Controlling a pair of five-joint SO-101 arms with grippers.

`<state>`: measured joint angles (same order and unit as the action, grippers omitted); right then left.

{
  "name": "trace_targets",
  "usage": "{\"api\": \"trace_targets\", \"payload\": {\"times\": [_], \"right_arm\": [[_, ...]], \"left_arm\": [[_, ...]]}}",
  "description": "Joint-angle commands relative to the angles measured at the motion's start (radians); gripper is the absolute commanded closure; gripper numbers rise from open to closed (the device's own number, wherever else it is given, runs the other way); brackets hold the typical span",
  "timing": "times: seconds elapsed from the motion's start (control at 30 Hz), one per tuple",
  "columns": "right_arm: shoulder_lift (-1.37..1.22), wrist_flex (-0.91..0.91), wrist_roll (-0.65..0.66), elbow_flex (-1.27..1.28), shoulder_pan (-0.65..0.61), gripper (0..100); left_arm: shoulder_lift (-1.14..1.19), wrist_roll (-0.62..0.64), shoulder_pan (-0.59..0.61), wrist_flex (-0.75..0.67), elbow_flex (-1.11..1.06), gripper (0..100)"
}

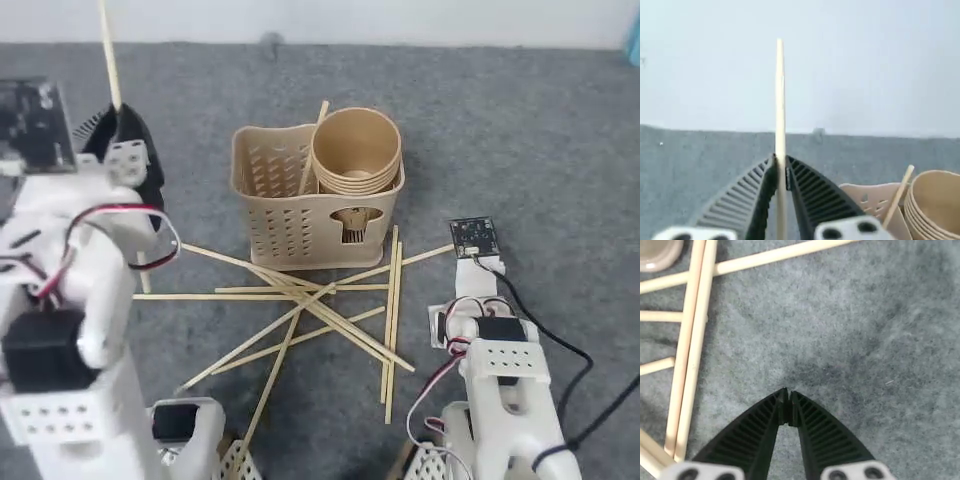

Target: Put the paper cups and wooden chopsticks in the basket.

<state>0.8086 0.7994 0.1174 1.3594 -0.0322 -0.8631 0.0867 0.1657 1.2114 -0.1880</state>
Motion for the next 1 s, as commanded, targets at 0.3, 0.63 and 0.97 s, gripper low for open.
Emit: {"api": "trace_targets", "payload": {"times": [0.3, 0.63, 0.97], "right_arm": [[0.027, -0.008, 0.018, -0.006, 0.007, 99.1], [0.022, -0.012, 0.018, -0.006, 0.007, 99.1], [0.022, -0.015, 0.018, -0.006, 0.007, 99.1]], "left_arm": [[-0.361, -0.006, -0.009, -0.462, -0.444, 99], [-0.359, -0.005, -0.038, -1.036, -0.615, 99], [-0.358, -0.005, -0.284, -1.37, -0.788, 99]]}}
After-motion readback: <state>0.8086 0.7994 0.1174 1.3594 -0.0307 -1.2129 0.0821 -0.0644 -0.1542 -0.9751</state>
